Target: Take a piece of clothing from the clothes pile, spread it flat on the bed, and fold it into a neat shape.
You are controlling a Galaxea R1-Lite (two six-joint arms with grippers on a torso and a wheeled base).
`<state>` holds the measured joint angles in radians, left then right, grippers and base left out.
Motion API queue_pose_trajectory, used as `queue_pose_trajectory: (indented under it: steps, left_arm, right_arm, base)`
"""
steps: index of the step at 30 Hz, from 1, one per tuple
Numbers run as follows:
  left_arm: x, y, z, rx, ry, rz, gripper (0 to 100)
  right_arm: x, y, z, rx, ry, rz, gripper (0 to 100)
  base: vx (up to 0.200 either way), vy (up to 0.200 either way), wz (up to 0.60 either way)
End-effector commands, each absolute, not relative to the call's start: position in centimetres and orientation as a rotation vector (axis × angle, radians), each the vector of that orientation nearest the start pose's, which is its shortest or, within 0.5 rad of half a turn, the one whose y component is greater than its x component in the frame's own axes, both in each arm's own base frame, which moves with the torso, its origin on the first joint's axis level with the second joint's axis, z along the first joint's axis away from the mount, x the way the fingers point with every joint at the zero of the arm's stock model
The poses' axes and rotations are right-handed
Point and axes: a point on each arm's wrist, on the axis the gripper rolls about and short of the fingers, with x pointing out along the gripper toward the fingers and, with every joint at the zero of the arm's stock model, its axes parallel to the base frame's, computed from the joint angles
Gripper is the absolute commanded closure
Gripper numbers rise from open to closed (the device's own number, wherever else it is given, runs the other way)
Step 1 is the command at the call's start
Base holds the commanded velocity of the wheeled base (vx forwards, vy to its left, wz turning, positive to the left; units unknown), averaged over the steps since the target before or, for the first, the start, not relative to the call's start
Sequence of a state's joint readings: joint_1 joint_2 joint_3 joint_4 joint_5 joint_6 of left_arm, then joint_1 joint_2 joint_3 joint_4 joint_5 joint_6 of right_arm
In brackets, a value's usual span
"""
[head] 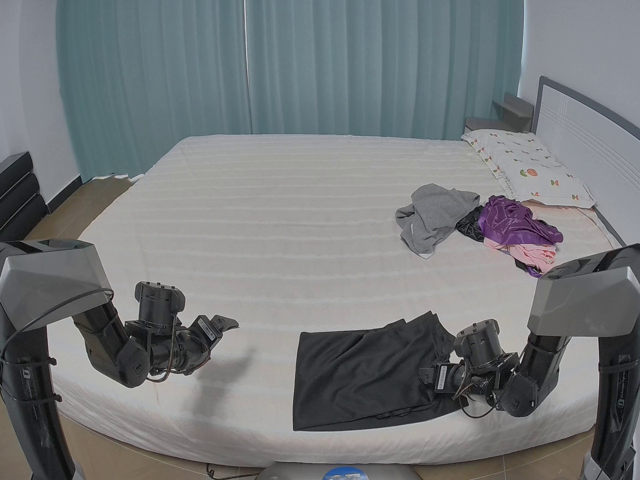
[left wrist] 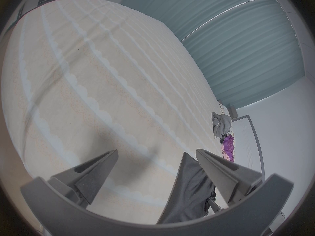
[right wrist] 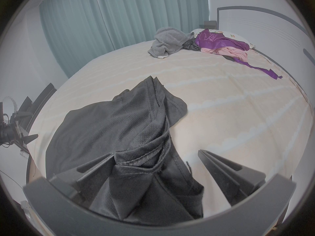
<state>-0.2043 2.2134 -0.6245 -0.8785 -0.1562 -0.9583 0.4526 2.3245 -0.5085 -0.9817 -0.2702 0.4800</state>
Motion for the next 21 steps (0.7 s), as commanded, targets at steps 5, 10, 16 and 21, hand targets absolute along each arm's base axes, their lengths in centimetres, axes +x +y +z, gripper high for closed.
queue_pose_trajectory:
  steps: [5,10,16,21]
  left_arm:
    - [32.2,-7.0,-0.3,-0.889,0.823,0.025,0]
    - [32.1,-7.0,-0.3,-0.889,0.827,0.027,0]
    - [32.1,-7.0,-0.4,-0.885,0.827,0.028,0]
    - [32.1,-7.0,-0.4,-0.885,0.826,0.027,0]
  right_arm:
    - [25.0,9.6,-1.9,0.098,0.810,-0.044,0]
    - [24.1,8.0,-1.1,0.068,0.828,-0.031,0]
    - [24.4,7.8,0.4,0.125,0.782,0.037,0]
    - [25.2,8.5,0.1,0.263,0.798,0.121,0]
  base:
    - [0.000,0.000,0.00]
    - [0.000,0.000,0.00]
    - [0.000,0.000,0.00]
    - [0.000,0.000,0.00]
